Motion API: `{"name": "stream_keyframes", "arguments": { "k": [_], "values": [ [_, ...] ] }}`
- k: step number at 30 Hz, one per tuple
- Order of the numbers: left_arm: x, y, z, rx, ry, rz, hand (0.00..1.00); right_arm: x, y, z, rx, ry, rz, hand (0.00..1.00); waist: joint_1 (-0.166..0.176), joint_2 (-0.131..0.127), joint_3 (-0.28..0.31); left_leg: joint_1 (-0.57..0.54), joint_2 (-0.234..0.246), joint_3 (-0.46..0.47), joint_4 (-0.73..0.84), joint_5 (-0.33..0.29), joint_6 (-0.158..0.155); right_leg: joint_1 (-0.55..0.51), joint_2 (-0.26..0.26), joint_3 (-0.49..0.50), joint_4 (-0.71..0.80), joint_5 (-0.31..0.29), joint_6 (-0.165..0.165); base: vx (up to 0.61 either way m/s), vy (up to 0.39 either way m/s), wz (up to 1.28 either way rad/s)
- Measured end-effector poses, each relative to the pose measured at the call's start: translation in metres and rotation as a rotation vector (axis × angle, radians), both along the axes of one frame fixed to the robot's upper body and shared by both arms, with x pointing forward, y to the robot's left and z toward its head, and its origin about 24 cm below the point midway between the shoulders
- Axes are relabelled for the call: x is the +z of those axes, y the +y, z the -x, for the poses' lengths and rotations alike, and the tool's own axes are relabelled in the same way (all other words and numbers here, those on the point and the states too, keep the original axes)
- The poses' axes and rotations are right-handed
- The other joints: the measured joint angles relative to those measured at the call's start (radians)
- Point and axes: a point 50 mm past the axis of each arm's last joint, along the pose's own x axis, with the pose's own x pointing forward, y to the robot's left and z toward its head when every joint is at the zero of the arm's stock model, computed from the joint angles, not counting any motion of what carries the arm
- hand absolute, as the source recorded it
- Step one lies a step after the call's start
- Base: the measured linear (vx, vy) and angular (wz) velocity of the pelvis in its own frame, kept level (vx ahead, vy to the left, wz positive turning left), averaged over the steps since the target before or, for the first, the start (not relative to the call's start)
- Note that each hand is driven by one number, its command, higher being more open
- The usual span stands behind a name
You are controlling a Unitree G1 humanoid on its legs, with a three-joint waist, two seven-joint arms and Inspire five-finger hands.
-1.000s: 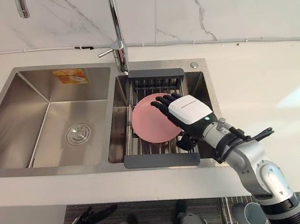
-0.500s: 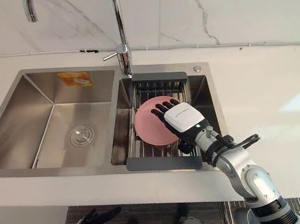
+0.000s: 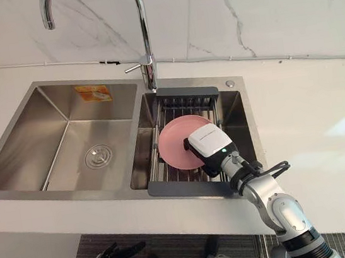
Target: Walk over to the sink, pick up the cup, carry it to the dishwasher, place the cup inside the dishwasher, then close the dishwasher door
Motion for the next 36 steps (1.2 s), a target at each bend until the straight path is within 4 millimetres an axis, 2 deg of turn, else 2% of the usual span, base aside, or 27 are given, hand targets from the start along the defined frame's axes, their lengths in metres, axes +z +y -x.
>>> {"name": "stream_keyframes", "arguments": {
  "k": [3,8,13,18,26,28,29,30,31,32,33,34,35,36],
  "values": [
    [0.0,0.0,0.0,0.004,-0.001,-0.008,1.0,0.003,0.001,0.0,0.008,-0.094,-0.045,0.0,0.001,0.0,-0.003,0.001,0.0,0.0,0.0,0.0,0.0,0.003,0.002,0.0,-0.006,0.003,0.0,0.0,0.027,0.0],
    [0.0,0.001,0.0,0.007,-0.012,-0.017,1.0,-0.006,-0.007,-0.003,-0.031,-0.182,-0.111,0.0,0.004,0.0,-0.003,0.001,0.0,-0.001,-0.002,0.001,0.001,0.004,0.002,0.0,-0.006,0.003,0.0,-0.01,0.051,0.0],
    [-0.003,0.0,0.004,0.015,-0.012,-0.022,1.0,0.006,-0.024,-0.005,-0.111,-0.354,-0.216,0.0,0.006,0.0,-0.003,0.006,-0.002,-0.001,-0.008,0.004,0.002,0.005,0.002,0.0,-0.007,0.003,0.0,-0.01,0.043,0.0],
    [-0.006,-0.001,0.008,0.019,-0.002,-0.022,1.0,0.008,-0.031,-0.007,-0.142,-0.352,-0.262,0.0,0.005,0.0,-0.004,0.019,-0.003,-0.002,-0.015,0.005,0.002,0.017,0.001,0.004,-0.007,0.003,0.0,-0.02,0.049,0.01],
    [-0.006,0.0,0.01,0.035,-0.002,-0.034,1.0,0.005,-0.028,-0.006,-0.11,-0.267,-0.349,0.0,0.004,0.0,-0.004,0.043,-0.001,-0.009,-0.029,0.012,-0.001,0.038,0.004,0.005,-0.006,-0.002,0.001,-0.01,0.042,0.03],
    [-0.005,0.002,0.009,0.01,-0.009,-0.058,1.0,0.005,-0.031,-0.005,-0.121,-0.24,-0.393,0.0,-0.005,0.002,-0.003,0.045,0.009,-0.03,-0.004,0.011,-0.003,0.038,0.002,-0.012,0.042,-0.041,0.002,0.01,0.027,0.25],
    [-0.004,0.002,0.009,0.006,-0.014,-0.062,1.0,0.004,-0.034,-0.004,-0.13,-0.232,-0.399,0.0,-0.008,0.003,-0.002,0.038,0.016,-0.043,0.02,-0.001,-0.003,0.035,0.001,-0.018,0.069,-0.059,0.002,0.01,0.029,0.25],
    [-0.003,0.003,0.008,-0.014,-0.027,-0.063,1.0,0.006,-0.038,-0.003,-0.145,-0.223,-0.404,0.0,-0.007,0.013,0.004,0.013,0.033,-0.069,0.12,-0.048,0.004,0.02,0.001,-0.017,0.146,-0.103,-0.003,-0.03,0.059,-0.24],
    [-0.002,0.003,0.012,-0.036,-0.04,-0.059,1.0,0.008,-0.04,-0.004,-0.147,-0.222,-0.403,0.0,0.011,0.018,0.007,-0.023,0.047,-0.114,0.255,-0.09,0.023,-0.025,-0.007,0.028,0.249,-0.155,-0.007,-0.05,0.062,-0.64],
    [-0.003,0.002,0.017,-0.046,-0.041,-0.053,1.0,0.011,-0.04,-0.005,-0.139,-0.229,-0.4,0.0,0.022,0.022,0.01,-0.037,0.049,-0.138,0.322,-0.109,0.026,-0.05,-0.009,0.066,0.305,-0.182,-0.006,-0.06,0.08,-1.38],
    [-0.004,-0.003,0.025,-0.028,-0.053,-0.021,1.0,0.019,-0.042,-0.009,-0.116,-0.25,-0.403,0.0,0.028,0.04,0.018,-0.059,0.049,-0.182,0.446,-0.146,0.014,-0.093,-0.008,0.14,0.404,-0.23,0.007,-0.03,0.106,-1.57],
    [-0.003,-0.006,0.02,-0.035,-0.087,-0.014,1.0,0.027,-0.047,-0.011,-0.111,-0.276,-0.378,0.0,0.02,0.061,0.03,-0.075,0.042,-0.211,0.531,-0.169,0.004,-0.123,-0.002,0.195,0.457,-0.238,0.01,-0.04,0.145,-1.51],
    [-0.002,-0.007,0.018,-0.055,-0.099,-0.008,1.0,0.03,-0.051,-0.012,-0.115,-0.285,-0.358,0.0,0.011,0.071,0.035,-0.076,0.035,-0.225,0.548,-0.184,0.001,-0.135,0.003,0.22,0.466,-0.226,0.007,-0.07,0.23,-1.35],
    [-0.002,-0.007,0.02,-0.076,-0.088,0.0,1.0,0.035,-0.06,-0.013,-0.13,-0.305,-0.325,0.0,-0.007,0.087,0.034,-0.059,0.023,-0.232,0.527,-0.226,-0.003,-0.166,0.017,0.27,0.457,-0.197,0.019,-0.12,0.306,-1.29]
  ]
}}
